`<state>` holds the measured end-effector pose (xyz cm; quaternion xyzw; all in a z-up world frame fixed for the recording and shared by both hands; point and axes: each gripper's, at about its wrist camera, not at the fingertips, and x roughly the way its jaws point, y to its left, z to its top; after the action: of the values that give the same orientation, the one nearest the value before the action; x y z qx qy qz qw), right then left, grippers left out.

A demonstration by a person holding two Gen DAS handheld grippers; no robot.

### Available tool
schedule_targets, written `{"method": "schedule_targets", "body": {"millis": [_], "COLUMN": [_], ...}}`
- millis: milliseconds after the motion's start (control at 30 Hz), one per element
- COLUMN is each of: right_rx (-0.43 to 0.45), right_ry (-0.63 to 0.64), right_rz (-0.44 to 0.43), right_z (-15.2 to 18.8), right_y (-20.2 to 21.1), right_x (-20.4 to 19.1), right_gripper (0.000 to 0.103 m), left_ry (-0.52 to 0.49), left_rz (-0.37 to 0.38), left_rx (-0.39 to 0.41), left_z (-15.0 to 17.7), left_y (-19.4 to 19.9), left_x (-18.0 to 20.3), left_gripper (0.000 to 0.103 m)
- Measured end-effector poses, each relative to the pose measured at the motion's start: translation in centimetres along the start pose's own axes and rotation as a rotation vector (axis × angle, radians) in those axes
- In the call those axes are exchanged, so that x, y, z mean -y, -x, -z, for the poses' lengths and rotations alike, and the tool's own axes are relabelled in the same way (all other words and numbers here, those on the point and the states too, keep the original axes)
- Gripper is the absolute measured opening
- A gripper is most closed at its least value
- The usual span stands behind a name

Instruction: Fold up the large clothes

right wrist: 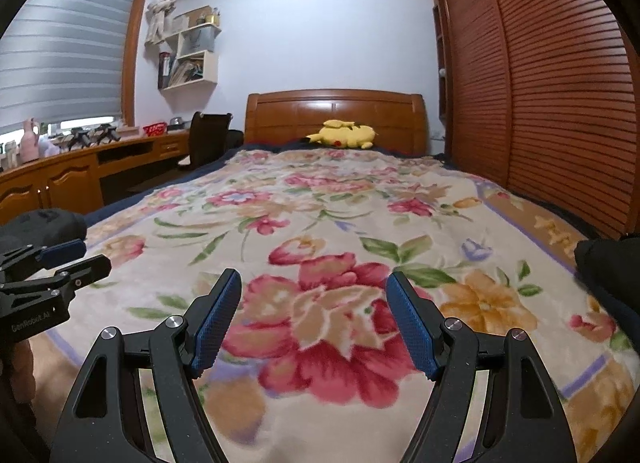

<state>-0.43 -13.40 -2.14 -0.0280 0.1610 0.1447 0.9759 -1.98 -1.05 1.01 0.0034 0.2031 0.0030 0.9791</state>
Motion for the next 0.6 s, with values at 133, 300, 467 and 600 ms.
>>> {"method": "schedule_targets", "body": {"millis": [133, 300, 467, 600], "right_rx": [0.004, 0.031, 0.041, 0.047], "right_ry": [-0.011, -0.015, -0.024, -0.023], "right_rz": [0.006, 0.013, 0.014, 0.007], "right_z": [0.5, 0.6, 0.6, 0.6], "right_y": [0.6, 1.3, 1.3, 1.2], "right_x": [-0.1, -0.1, -0.1, -0.1], "right_gripper": [0.077, 0.077, 0.077, 0.077], "left_ry": [-0.025, -0.013, 0.008, 0.013], "left_rz": [-0.024, -0.039, -0.056, -0.067], "left_rx": [0.028, 0.035, 0.032, 0.021], "left_z": [0.4, 0.7, 1.0, 1.1], "left_y": [0.8, 1.1, 1.1, 0.9], "left_x": [0.0, -0.8, -1.8, -2.5], "left_gripper": [0.053, 0.053, 0.053, 0.053]}}
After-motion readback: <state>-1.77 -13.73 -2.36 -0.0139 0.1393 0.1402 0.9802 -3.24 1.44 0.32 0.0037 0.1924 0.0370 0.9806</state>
